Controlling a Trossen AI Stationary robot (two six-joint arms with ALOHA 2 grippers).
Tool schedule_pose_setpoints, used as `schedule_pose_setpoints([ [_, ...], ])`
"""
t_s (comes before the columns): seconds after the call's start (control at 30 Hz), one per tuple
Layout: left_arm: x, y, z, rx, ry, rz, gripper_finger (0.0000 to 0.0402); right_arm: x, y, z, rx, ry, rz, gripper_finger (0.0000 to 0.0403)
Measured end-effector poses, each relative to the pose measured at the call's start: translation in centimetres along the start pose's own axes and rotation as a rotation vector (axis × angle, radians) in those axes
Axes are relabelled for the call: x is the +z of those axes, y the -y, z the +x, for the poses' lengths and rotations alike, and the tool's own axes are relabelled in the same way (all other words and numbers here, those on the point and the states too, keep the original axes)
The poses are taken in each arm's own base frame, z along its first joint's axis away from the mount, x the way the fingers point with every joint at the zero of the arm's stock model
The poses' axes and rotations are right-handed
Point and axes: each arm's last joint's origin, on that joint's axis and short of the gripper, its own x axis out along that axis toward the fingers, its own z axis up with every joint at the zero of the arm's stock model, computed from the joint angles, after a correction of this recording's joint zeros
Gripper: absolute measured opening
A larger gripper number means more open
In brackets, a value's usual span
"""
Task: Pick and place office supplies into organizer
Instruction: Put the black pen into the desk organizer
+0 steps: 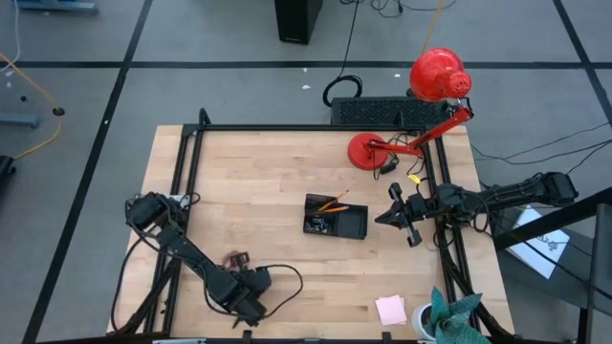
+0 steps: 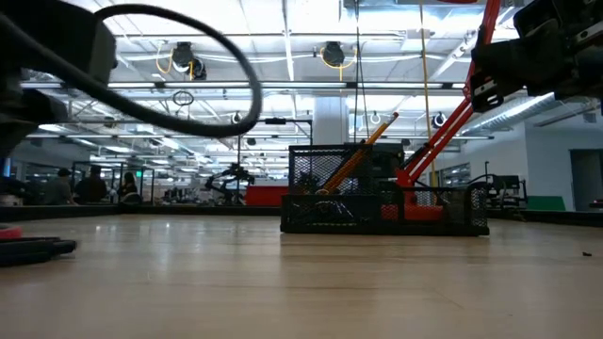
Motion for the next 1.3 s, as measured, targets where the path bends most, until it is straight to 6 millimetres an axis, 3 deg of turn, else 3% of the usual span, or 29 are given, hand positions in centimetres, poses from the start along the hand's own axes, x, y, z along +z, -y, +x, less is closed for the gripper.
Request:
schedule_pose_setpoints([
  [0.27,1.5,-1.8,0.3,0.184,0.147,0.006,0.0021,0.0,0.0,0.0,0.001,0.001,0.0,0.0],
  [0.4,3.0,-3.1,-0.6,0.25,0.241,0.027,0.0023,0.0,0.0,0.0,0.001,0.001,0.001,0.0],
  [0.5,4.1,-4.3,-2.4,0.296,0.359,0.052,0.002,0.0,0.0,0.0,0.001,0.001,0.004,0.0],
  [0.73,7.1,-7.9,-9.0,0.408,0.698,0.093,0.0024,0.0,0.0,0.0,0.001,0.001,0.001,0.0],
  [0.9,9.2,-11.0,-10.9,0.281,0.838,0.201,0.0025,0.0,0.0,0.0,0.001,0.002,0.0,0.0],
  [1.0,10.4,-12.7,-11.0,0.126,1.03,0.304,0.0025,0.0,0.0,0.0,0.001,0.001,0.0,0.0],
  [1.13,11.4,-15.7,-10.2,-0.009,1.259,0.367,0.0026,0.0,0.0,0.0,0.002,0.004,0.002,0.0],
  [1.3,12.8,-19.3,-8.6,-0.137,1.31,0.344,0.0026,0.0,0.0,0.0,0.002,0.002,0.0,0.0],
])
